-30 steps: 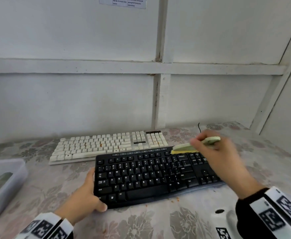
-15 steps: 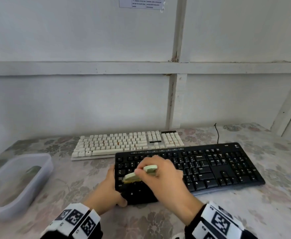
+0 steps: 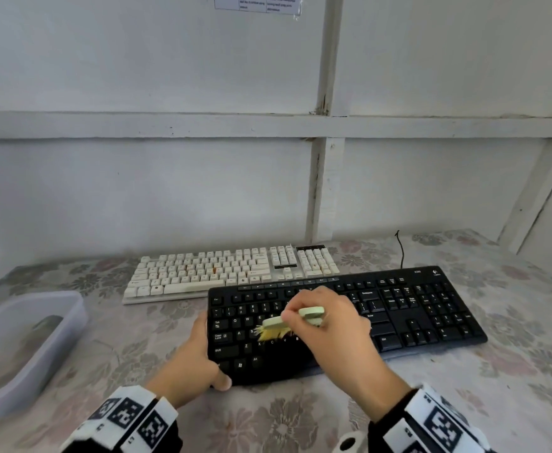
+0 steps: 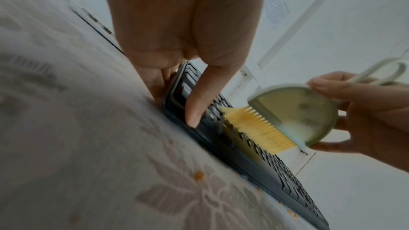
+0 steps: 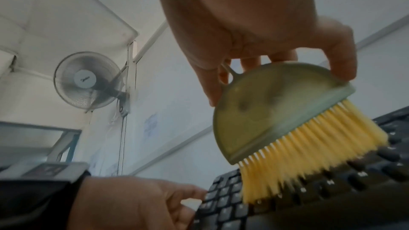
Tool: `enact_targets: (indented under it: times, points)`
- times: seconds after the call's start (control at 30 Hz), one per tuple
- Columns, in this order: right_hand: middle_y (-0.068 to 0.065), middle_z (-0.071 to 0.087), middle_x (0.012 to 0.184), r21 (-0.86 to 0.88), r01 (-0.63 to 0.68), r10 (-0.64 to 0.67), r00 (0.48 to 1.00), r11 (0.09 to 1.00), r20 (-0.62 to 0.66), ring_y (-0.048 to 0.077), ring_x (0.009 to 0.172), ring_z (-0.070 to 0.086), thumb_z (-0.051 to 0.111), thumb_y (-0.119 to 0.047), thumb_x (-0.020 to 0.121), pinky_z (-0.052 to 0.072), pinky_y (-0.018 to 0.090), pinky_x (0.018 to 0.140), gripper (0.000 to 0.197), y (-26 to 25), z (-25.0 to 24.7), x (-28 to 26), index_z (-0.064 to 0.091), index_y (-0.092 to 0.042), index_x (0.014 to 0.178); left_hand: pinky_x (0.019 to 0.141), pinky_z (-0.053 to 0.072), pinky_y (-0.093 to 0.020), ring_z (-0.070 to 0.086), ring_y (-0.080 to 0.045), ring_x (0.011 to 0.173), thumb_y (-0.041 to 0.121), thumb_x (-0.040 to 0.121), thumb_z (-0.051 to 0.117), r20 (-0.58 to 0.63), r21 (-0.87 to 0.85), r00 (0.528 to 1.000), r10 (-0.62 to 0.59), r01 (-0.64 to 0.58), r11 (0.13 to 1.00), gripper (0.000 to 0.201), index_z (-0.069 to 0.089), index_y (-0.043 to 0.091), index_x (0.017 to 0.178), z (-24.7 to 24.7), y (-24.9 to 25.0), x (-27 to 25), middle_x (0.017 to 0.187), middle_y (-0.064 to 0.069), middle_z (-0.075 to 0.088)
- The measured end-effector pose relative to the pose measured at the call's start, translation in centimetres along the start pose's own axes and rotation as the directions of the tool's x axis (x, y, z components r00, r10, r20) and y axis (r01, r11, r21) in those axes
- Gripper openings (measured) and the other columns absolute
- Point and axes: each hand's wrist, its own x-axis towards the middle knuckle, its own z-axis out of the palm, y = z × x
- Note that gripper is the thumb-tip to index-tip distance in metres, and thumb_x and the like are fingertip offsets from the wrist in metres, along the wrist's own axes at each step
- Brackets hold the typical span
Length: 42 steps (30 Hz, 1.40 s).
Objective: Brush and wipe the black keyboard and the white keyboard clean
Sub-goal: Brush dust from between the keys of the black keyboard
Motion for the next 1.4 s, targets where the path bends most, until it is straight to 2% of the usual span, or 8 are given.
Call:
enact_targets:
  times: [0.2, 0.3, 0.43, 0.6, 0.77, 1.03, 1.27, 1.4]
  points:
    - [-0.012, 0.058, 0.09, 0.223, 0.089, -0.109, 0.991, 0.971, 0.079, 0.014, 0.098, 0.052, 0.056, -0.049, 0.079, 0.038, 0.05, 0.096, 0.01, -0.9, 1.0, -0.6, 0.06, -0.04, 0.074, 0.079, 0.049, -0.029, 0.057, -0.017, 0.101, -0.016, 0.061, 0.064, -0.009, 0.012, 1.0, 0.011, -0.011, 1.0, 0.116, 0.003, 0.041, 0.142, 0.1, 0.4, 0.0, 0.113, 0.0, 0.058]
    - [-0.013, 0.058, 0.089, 0.153, 0.065, -0.078, 0.994, 0.986, 0.078, 0.011, 0.101, 0.047, 0.059, -0.038, 0.086, 0.035, 0.046, 0.099, 0.015, -0.1, 1.0, -0.7, 0.058, -0.037, 0.071, 0.081, 0.05, -0.031, 0.057, -0.019, 0.102, -0.015, 0.061, 0.064, -0.012, 0.009, 1.0, 0.005, -0.005, 1.0, 0.116, 0.002, 0.041, 0.143, 0.0, 0.3, -0.2, 0.114, -0.001, 0.058]
    - [-0.014, 0.056, 0.081, 0.114, 0.039, -0.033, 0.998, 0.993, -0.053, 0.015, 0.091, 0.05, 0.061, -0.031, 0.085, 0.04, 0.048, 0.093, 0.008, 1.4, -0.6, -0.3, 0.059, -0.032, 0.077, 0.09, 0.05, -0.037, 0.059, -0.02, 0.102, -0.013, 0.06, 0.064, -0.006, 0.007, 1.0, 0.008, -0.007, 1.0, 0.117, 0.002, 0.043, 0.143, 0.1, 0.1, -0.1, 0.116, 0.0, 0.058]
    - [-0.017, 0.056, 0.079, 0.291, 0.079, -0.077, 0.997, 0.953, -0.018, 0.011, 0.083, 0.048, 0.063, -0.029, 0.086, 0.035, 0.023, 0.074, 0.014, 1.6, -1.3, -0.5, 0.061, -0.025, 0.073, 0.091, 0.05, -0.043, 0.06, -0.022, 0.102, -0.007, 0.053, 0.064, -0.008, -0.016, 1.0, 0.012, -0.012, 1.0, 0.116, 0.008, 0.045, 0.14, 0.2, 0.0, -0.1, 0.114, -0.002, 0.06]
    - [-0.016, 0.057, 0.084, 0.189, 0.059, -0.048, 0.997, 0.98, -0.064, 0.016, 0.089, 0.05, 0.064, -0.031, 0.085, 0.039, 0.029, 0.078, 0.013, 3.7, -1.5, -0.8, 0.061, -0.026, 0.073, 0.093, 0.049, -0.043, 0.061, -0.022, 0.102, -0.011, 0.057, 0.064, -0.003, -0.02, 1.0, 0.007, -0.008, 1.0, 0.116, 0.006, 0.044, 0.141, 0.2, 0.2, -0.1, 0.115, -0.001, 0.06]
    - [-0.012, 0.056, 0.078, 0.252, 0.053, -0.039, 0.997, 0.966, -0.06, 0.005, 0.076, 0.049, 0.064, -0.025, 0.085, 0.035, 0.016, 0.069, 0.015, 2.9, -2.9, -0.9, 0.062, -0.022, 0.07, 0.093, 0.049, -0.047, 0.062, -0.024, 0.1, -0.01, 0.054, 0.065, -0.001, -0.035, 1.0, -0.004, 0.004, 0.999, 0.12, 0.004, 0.043, 0.143, 0.2, 0.1, -0.1, 0.114, -0.001, 0.061]
    - [-0.003, 0.058, 0.082, 0.172, 0.0, 0.025, 0.989, 0.985, -0.146, 0.006, 0.071, 0.05, 0.065, -0.021, 0.085, 0.037, 0.02, 0.066, 0.019, 4.2, -5.0, -0.3, 0.061, -0.02, 0.067, 0.093, 0.049, -0.05, 0.064, -0.026, 0.098, -0.006, 0.049, 0.065, -0.007, -0.045, 1.0, -0.01, 0.01, 0.999, 0.119, 0.009, 0.045, 0.14, 0.2, 0.1, 0.0, 0.112, -0.001, 0.062]
    - [-0.007, 0.057, 0.08, 0.186, 0.001, 0.014, 0.997, 0.982, -0.079, 0.002, 0.068, 0.05, 0.065, -0.022, 0.084, 0.036, 0.015, 0.063, 0.019, 4.1, -5.4, -0.4, 0.061, -0.025, 0.065, 0.093, 0.048, -0.05, 0.064, -0.025, 0.098, -0.008, 0.05, 0.065, -0.012, -0.048, 1.0, -0.012, 0.012, 0.999, 0.12, 0.009, 0.045, 0.141, 0.2, -0.1, 0.1, 0.114, -0.001, 0.062]
